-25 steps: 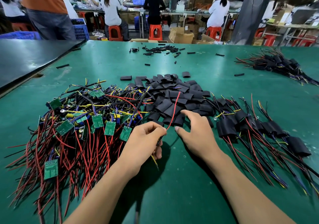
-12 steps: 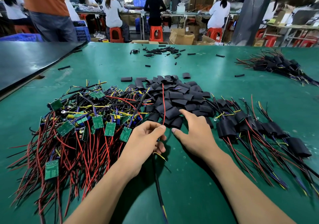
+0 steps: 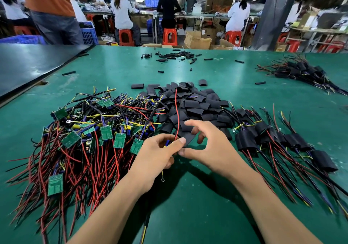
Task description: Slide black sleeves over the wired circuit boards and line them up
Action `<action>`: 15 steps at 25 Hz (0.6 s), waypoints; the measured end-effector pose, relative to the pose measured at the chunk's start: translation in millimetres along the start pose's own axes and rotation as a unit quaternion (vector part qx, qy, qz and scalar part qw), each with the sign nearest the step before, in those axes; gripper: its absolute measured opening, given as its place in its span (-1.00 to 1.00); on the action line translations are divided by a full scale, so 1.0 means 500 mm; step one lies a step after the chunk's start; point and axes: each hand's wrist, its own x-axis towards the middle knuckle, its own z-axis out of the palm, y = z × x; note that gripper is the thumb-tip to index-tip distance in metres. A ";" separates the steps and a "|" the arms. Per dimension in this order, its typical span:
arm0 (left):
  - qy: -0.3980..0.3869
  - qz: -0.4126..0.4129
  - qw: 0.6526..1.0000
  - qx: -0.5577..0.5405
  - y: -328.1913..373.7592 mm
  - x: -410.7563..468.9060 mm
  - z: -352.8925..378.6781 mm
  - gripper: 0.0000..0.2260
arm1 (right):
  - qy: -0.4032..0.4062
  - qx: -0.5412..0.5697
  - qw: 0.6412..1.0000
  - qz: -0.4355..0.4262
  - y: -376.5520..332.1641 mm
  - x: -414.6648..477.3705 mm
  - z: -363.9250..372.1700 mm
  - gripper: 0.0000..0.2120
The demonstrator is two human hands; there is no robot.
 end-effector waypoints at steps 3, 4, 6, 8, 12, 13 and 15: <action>-0.008 -0.018 1.000 0.010 0.002 0.000 -0.004 -0.81 | 0.017 0.049 0.999 -0.011 -0.009 -0.002 0.000 -0.49; -0.017 -0.024 1.000 0.010 0.004 -0.001 -0.005 -0.83 | 0.013 0.074 0.997 -0.006 -0.011 -0.002 -0.001 -0.52; -0.041 -0.033 0.999 -0.001 0.009 -0.004 -0.006 -0.83 | -0.013 0.141 0.990 0.016 -0.012 0.000 -0.003 -0.56; -0.060 -0.031 0.998 -0.018 0.012 -0.006 -0.006 -0.80 | -0.033 0.195 0.980 0.031 -0.009 0.004 -0.003 -0.65; -0.026 0.023 0.998 0.056 0.007 -0.008 -0.006 -0.79 | -0.011 0.268 0.960 0.078 -0.016 0.005 0.012 -0.77; -0.003 0.054 0.991 0.119 0.006 -0.009 -0.006 -0.79 | 0.001 0.280 0.955 0.097 -0.018 0.004 0.019 -0.69; 0.034 0.125 0.960 0.247 0.003 -0.015 -0.002 -0.89 | 0.017 0.265 0.956 0.125 -0.021 0.001 0.033 -0.58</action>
